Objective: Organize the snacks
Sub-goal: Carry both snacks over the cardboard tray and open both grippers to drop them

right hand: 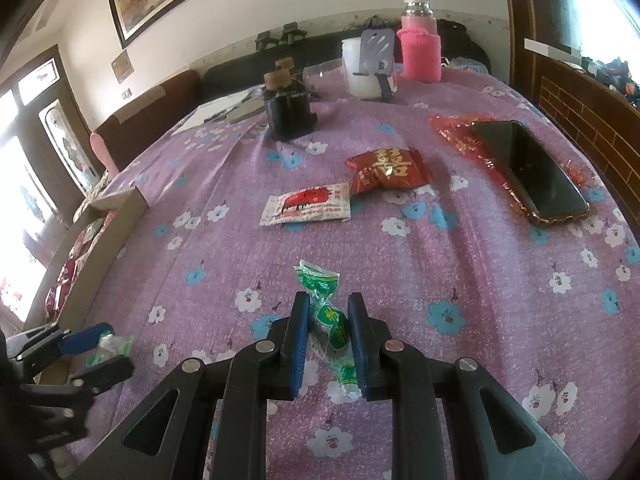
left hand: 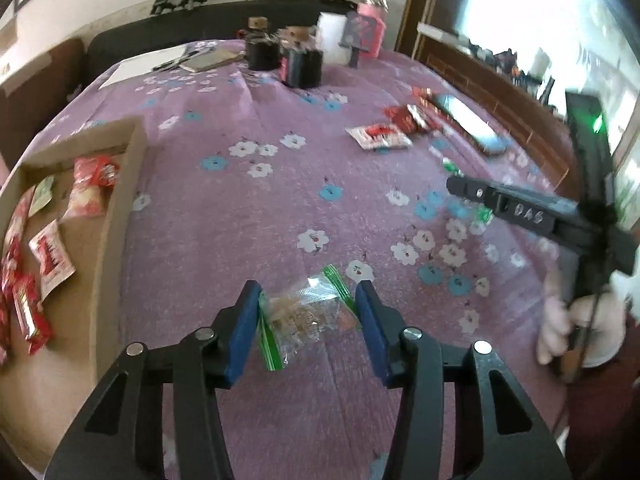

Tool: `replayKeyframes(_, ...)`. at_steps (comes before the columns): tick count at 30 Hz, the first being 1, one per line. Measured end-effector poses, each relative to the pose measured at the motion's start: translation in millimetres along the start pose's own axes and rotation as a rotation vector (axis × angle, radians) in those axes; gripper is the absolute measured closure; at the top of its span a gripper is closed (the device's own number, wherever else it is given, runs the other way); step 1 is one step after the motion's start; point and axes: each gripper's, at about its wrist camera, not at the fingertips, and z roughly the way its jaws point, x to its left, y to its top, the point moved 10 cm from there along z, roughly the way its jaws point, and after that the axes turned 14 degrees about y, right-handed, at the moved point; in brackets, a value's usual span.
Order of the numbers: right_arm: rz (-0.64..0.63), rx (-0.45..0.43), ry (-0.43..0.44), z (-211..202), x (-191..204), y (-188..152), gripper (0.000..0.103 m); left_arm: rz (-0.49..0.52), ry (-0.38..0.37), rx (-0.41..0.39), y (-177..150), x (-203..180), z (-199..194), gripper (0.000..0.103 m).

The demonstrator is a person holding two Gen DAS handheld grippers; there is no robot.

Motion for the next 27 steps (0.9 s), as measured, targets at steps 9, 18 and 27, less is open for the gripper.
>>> replayKeyframes(9, 0.024, -0.029, -0.022, -4.9, -8.3, 3.9, 0.083, -0.19, 0.032, -0.063, 4.2, 80.1, -44.4, 0.056)
replayKeyframes(18, 0.05, 0.006, 0.032, -1.7, 12.3, 4.9, 0.083, -0.374, 0.149, -0.043, -27.7, 181.8, -53.3, 0.056)
replayKeyframes(27, -0.134, 0.053, 0.234, 8.0, 162.1, 12.8, 0.083, -0.459, 0.194, 0.021, -49.2, 220.9, -31.3, 0.056)
